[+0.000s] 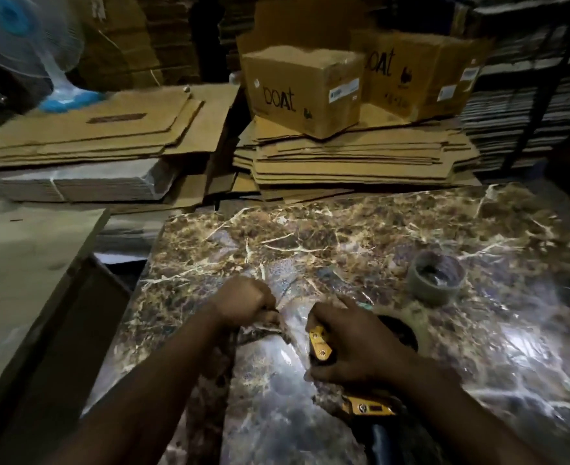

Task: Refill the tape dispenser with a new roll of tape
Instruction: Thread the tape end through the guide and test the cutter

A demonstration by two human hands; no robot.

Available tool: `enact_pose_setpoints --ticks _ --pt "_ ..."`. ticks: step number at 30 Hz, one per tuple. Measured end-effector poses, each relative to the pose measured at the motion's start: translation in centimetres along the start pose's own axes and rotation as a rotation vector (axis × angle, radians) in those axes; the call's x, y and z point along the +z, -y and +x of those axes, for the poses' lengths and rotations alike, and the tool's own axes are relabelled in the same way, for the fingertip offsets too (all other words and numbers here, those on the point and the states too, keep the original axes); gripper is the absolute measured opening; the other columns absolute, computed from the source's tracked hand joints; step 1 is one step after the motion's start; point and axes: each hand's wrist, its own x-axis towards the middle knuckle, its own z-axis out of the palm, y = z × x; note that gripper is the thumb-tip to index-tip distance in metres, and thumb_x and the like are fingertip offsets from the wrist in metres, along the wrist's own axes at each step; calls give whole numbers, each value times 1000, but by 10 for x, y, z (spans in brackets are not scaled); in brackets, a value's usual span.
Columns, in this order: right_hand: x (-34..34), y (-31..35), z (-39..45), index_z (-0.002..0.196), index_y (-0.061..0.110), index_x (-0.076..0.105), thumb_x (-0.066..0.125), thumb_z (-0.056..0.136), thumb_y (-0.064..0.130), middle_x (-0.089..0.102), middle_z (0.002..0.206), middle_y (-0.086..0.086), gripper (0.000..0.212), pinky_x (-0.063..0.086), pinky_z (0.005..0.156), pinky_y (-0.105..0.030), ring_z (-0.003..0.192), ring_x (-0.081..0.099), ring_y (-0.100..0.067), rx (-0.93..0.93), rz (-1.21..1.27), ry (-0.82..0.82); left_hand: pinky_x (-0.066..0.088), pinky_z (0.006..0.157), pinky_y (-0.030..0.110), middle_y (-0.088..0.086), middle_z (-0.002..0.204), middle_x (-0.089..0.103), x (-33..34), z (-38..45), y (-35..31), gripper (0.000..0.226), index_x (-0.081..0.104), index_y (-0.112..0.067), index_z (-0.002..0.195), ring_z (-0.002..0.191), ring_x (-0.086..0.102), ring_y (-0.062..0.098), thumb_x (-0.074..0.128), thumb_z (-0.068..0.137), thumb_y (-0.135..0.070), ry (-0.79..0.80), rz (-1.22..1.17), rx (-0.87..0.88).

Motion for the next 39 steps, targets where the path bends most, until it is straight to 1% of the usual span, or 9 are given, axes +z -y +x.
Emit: enact_pose_setpoints --ticks 4,8,13,17,28,30,33,36,39 --pt "3 0 1 94 26 50 76 68 56 65 76 4 47 8 127 -35 79 65 -17 94 48 33 57 63 35 2 84 76 -9 -8 16 91 77 -21 91 72 72 24 7 87 -78 309 -69 17" --pt "2 5 3 94 19 56 69 74 65 67 78 2 52 9 124 -38 81 67 -20 178 36 47 43 36 15 -6 48 65 -15 -21 5 58 71 -23 52 38 61 10 32 84 -52 281 -60 30" --pt "-4 19 13 120 26 66 63 81 59 74 105 4 51 3 124 -45 110 65 -16 220 -19 107 33 29 13 -6 41 56 -24 -29 -19 35 63 -33 47 31 54 13 49 71 -53 240 -159 -52" --pt "5 34 22 105 26 76 60 79 65 67 103 0 50 14 121 -52 107 63 -19 292 -92 125 44 57 30 11 78 71 -34 -20 -25 66 72 -10 78 71 69 30 28 80 -60 270 -157 -191" --pt "42 38 31 68 18 75 57 86 32 62 79 -1 29 32 111 -47 84 62 -26 478 -127 -23 49 47 26 8 56 65 -2 -21 14 39 66 -12 57 51 65 26 50 79 -41 390 -299 -86" --pt "44 37 33 67 15 73 57 87 29 62 78 -2 30 34 111 -49 82 61 -27 496 -128 -41 48 55 29 10 60 69 0 -24 20 32 70 -12 64 55 67 25 61 88 -31 355 -500 -233" --pt "46 38 34 64 15 72 59 84 27 62 75 -2 27 37 109 -50 79 62 -27 513 -131 -54 44 48 20 7 42 59 -22 -23 9 60 64 -9 48 37 58 13 54 99 -40 257 -1118 -895" --pt "44 41 34 63 14 72 61 79 25 61 72 -3 23 42 104 -50 75 62 -27 501 -149 -56 43 42 21 13 51 54 -41 -11 -19 53 59 -8 63 37 54 22 61 89 -53 584 -1580 -1256" --pt "44 42 35 68 11 73 58 82 25 62 75 -6 25 39 108 -49 80 62 -29 498 -175 -66 48 52 25 15 60 67 -47 0 -38 66 66 0 78 45 63 21 53 88 -64 1008 -1648 -1264"
